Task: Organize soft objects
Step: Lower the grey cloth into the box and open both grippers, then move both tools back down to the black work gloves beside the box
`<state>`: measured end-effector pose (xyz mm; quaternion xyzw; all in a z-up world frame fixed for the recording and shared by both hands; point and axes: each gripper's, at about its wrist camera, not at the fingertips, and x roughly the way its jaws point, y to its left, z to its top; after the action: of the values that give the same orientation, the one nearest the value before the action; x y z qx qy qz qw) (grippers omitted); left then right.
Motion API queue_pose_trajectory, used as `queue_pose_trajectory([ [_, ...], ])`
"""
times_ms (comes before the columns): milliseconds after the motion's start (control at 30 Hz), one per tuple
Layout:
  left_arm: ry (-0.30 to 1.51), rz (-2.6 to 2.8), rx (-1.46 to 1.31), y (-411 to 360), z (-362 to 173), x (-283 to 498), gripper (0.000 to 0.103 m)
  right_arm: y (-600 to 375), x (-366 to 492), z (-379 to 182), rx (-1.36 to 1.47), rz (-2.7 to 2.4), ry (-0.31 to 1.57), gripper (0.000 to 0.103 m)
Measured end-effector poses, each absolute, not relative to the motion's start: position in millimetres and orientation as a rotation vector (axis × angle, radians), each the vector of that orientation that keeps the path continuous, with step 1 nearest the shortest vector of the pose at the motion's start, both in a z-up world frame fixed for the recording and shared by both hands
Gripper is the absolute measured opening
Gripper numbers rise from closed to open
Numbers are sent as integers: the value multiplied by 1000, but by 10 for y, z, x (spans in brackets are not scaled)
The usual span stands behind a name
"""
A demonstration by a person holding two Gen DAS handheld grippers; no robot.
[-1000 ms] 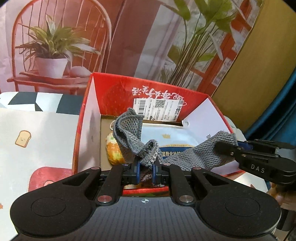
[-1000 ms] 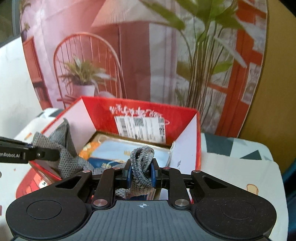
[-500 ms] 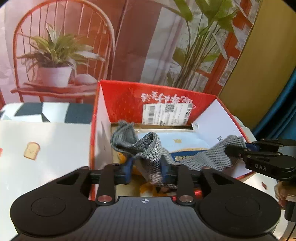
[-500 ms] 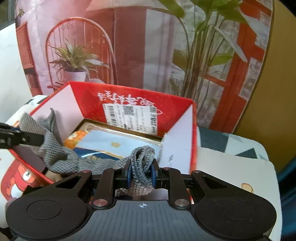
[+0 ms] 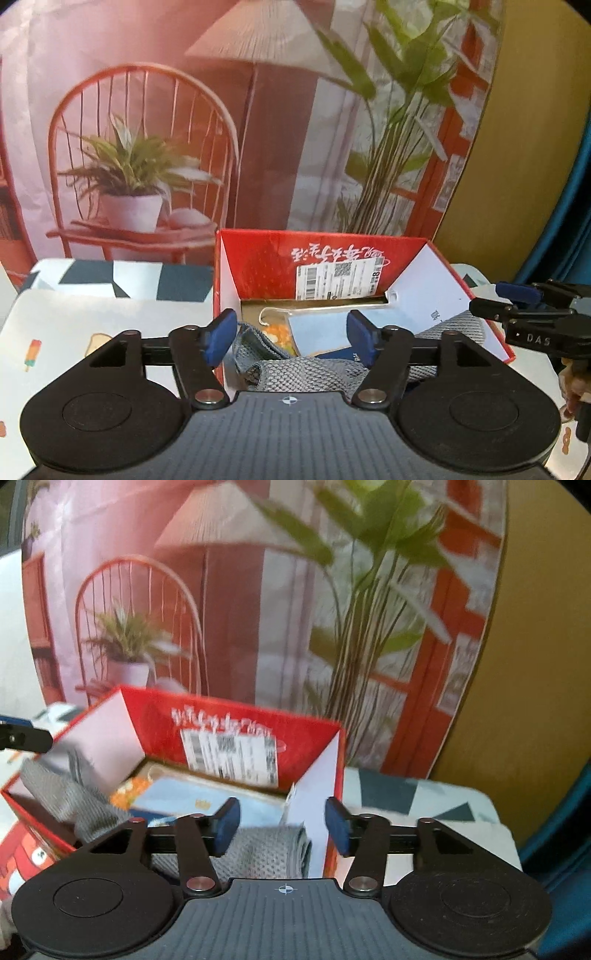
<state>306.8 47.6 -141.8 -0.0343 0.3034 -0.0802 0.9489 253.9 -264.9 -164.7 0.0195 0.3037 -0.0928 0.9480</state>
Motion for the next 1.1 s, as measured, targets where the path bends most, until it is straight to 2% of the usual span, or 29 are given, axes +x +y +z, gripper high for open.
queue_pose_trajectory([
  [100, 589, -169, -35, 431, -1367, 2911, 73, -2639, 2420, -1571, 57, -182, 582, 57],
  [167, 570, -172, -26, 405, -1352, 2791, 87, -2616, 2318, -1540, 74, -174, 556, 65],
  [233, 556, -158, -25, 393, -1338, 2670, 100, -2595, 2226, -1521, 93, -169, 537, 82],
  [333, 546, -159, -34, 413, -1322, 2509, 103, -2550, 2072, -1498, 117, -161, 504, 103],
  [800, 562, -153, -34, 408, -1391, 2001, 103, -2208, 1413, -1474, 203, -118, 448, 103],
  [1100, 652, -144, -94, 591, -1813, 1639, 103, -1913, 1099, -1829, 228, -90, 509, 102],
])
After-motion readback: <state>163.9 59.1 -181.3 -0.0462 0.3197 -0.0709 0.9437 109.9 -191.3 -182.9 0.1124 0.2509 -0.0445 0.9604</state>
